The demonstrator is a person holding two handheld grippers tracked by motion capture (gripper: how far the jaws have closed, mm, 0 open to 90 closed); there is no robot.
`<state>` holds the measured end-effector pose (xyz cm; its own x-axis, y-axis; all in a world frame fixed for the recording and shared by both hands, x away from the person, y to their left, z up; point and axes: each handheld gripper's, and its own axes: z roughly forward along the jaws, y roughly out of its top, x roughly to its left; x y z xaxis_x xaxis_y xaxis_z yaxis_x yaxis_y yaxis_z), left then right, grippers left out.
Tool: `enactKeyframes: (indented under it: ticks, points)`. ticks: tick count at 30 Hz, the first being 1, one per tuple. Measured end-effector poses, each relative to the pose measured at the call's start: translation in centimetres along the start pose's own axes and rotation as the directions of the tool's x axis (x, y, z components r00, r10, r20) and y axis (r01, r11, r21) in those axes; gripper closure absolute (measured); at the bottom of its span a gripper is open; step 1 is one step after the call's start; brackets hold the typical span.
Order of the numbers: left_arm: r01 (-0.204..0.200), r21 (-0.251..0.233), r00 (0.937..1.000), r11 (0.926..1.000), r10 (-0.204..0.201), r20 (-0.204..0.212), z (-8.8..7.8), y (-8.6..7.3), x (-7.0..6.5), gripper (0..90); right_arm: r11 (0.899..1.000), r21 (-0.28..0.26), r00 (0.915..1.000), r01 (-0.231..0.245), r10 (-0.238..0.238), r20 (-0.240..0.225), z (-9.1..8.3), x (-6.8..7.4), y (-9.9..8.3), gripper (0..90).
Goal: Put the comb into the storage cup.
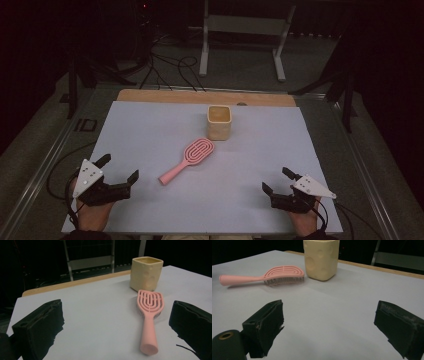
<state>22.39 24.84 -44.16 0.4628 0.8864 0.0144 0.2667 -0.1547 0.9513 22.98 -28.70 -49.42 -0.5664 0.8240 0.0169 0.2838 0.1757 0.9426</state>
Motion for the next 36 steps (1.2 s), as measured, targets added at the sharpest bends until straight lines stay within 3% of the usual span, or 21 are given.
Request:
enactKeyframes:
  ticks: [17,26,30,36]
  points:
    - [-0.042,0.06,0.9976,0.9973,0.039,0.057,2.8,2.7,-0.8,0.0,1.0,0.004,0.9999,-0.015,0.015,-0.002,0.2,-0.1,-0.1,8.6]
    - [-0.055,0.135,0.9945,0.9893,0.042,0.096,5.5,3.7,-1.4,0.0,1.0,0.009,0.9998,-0.019,0.019,-0.002,0.3,-0.3,-0.2,8.6]
    - [-0.096,0.181,0.9897,0.9788,0.074,0.122,6.8,4.2,-2.0,0.0,1.0,0.01,0.9998,-0.018,0.018,-0.001,0.3,-0.2,-0.2,8.6]
    - [-0.105,0.209,0.9857,0.9722,0.074,0.151,8.0,4.7,-2.3,0.0,1.0,0.009,0.9998,-0.022,0.022,0.0,0.4,-0.3,-0.2,8.6]
